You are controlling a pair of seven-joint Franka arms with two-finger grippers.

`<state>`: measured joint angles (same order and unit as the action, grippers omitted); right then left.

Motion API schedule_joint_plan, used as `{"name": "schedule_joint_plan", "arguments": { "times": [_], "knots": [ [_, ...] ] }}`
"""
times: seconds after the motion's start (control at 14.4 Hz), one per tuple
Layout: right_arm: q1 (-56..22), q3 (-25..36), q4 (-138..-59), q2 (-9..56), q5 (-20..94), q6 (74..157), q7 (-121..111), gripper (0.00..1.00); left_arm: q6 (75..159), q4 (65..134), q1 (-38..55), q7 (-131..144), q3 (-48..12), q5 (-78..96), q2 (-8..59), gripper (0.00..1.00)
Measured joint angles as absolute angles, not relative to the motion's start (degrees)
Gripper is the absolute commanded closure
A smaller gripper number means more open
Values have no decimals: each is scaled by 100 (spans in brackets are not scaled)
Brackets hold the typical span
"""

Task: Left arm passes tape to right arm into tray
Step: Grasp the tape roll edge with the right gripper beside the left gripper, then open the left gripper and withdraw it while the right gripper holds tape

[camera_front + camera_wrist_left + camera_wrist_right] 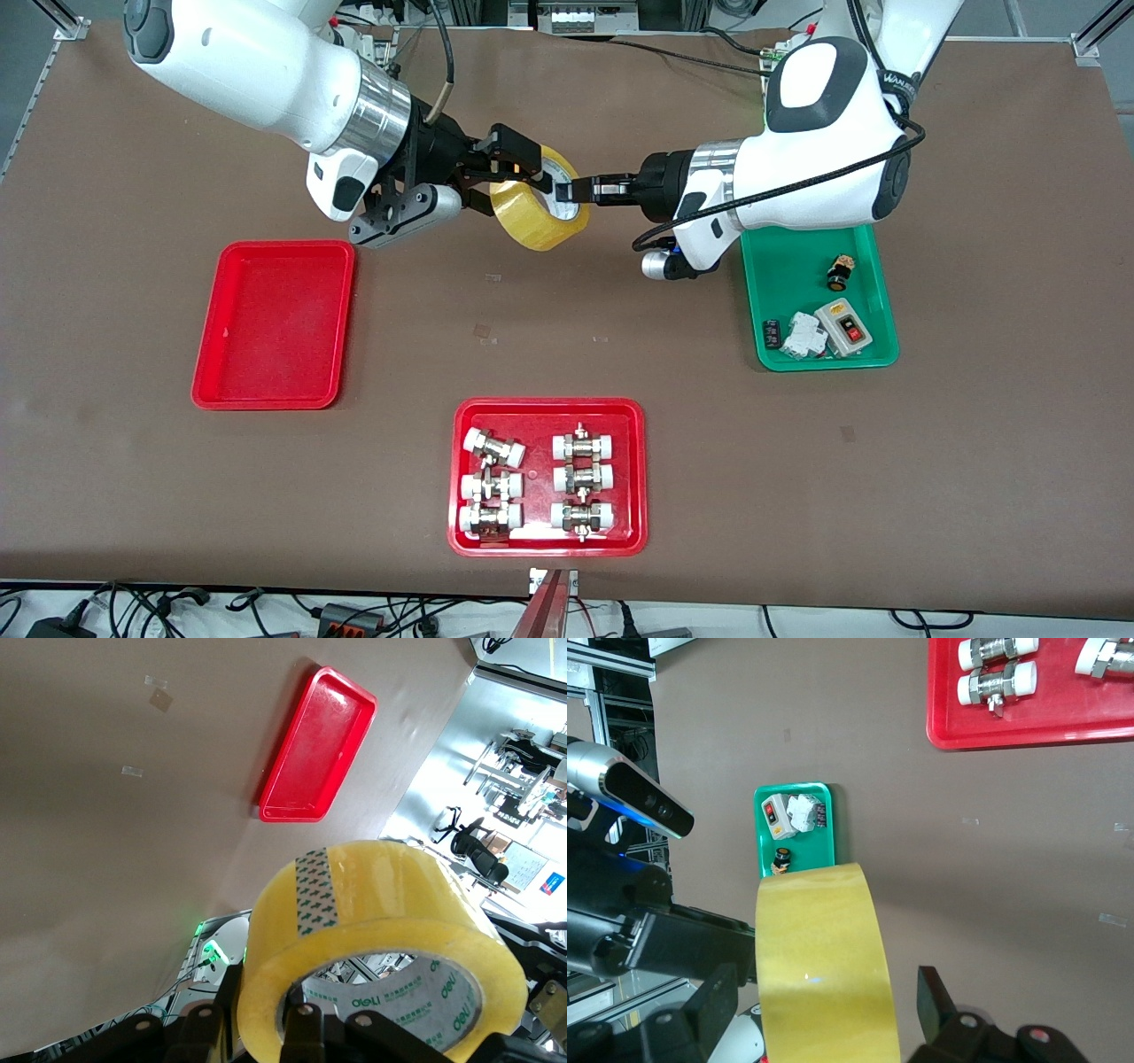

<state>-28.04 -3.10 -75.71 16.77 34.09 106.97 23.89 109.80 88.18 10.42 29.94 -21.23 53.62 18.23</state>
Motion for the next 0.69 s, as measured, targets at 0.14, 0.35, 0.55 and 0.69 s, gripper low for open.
{"name": "schedule_joint_plan", "arguments": {
  "times": [0.14, 0.35, 0.55, 0.69],
  "knots": [
    [-2812, -310, -7570, 1677, 3393, 10697, 2388, 42, 10980, 8818, 1040, 2994, -2121, 5362, 1823, 85],
    [-2819, -308, -7569, 1677, 3386, 10693, 2388, 64, 10980, 8818, 1039, 2994, -2119, 5362, 1823, 85],
    [-2822, -303, -7568, 1677, 3368, 10678, 2373, 66, 10978, 8812, 1032, 2996, -2117, 5367, 1823, 85],
    [-2822, -303, -7568, 1677, 3368, 10679, 2369, 67, 10978, 8812, 1032, 2996, -2117, 5367, 1823, 85]
  ]
}}
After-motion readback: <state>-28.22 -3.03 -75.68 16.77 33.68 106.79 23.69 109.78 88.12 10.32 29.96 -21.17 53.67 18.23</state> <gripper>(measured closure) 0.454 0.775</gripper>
